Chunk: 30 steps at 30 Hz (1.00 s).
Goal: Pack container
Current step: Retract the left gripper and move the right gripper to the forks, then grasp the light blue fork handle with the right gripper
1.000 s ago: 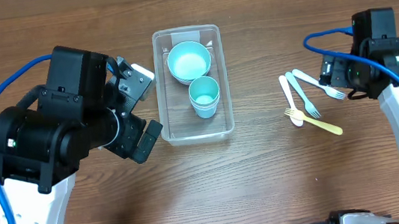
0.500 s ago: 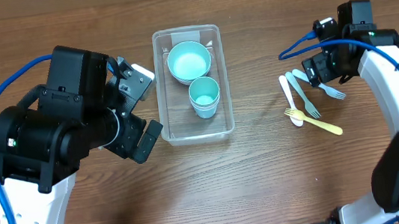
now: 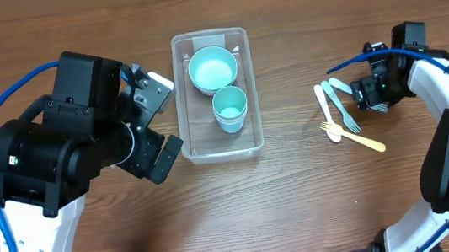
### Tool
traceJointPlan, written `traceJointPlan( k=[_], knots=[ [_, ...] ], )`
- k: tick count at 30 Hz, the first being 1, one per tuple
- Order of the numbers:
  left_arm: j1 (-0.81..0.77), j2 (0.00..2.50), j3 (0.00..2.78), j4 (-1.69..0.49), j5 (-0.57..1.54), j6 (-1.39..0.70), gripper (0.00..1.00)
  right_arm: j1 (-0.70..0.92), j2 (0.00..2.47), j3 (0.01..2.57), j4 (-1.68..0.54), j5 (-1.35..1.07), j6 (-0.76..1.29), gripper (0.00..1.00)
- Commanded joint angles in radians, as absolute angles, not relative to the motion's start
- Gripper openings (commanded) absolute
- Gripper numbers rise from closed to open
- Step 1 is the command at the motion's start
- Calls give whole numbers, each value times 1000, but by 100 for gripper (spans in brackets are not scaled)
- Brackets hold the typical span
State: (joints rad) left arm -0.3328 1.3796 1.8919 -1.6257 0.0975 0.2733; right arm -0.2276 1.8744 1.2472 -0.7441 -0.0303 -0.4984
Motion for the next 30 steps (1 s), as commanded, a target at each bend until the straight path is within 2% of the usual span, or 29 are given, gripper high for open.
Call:
traceJointPlan(
  k=[1,8,12,16,19,22,23,30],
  knots=[
    [-327,1383,1892,-1622,104,302,100,-225,1876,1198,-668,-67,-506,91],
    [-327,1383,1892,-1622,104,302,100,-225,1876,1122,-547,-118,-506,89],
    [-327,1383,1892,-1622,104,302,100,-225,1880,1118,-530,-118,-506,82],
    [-327,1384,1892,-1622,104,302,100,-225,1944,1118,-517,-102,-506,80],
    [-327,1384,1892,-1622,104,302,100,-225,1961,1118,-501,-88,-498,70],
    [-327,1384,1892,-1622,104,302,100,-225,1961,1118,-495,-88,-494,43],
    [-327,1384,1892,-1622,104,302,100,-225,1961,1118,-494,-88,-483,38],
    [-327,1384,1892,-1622,104,302,100,-225,1960,1118,-480,-89,-414,16]
  ],
)
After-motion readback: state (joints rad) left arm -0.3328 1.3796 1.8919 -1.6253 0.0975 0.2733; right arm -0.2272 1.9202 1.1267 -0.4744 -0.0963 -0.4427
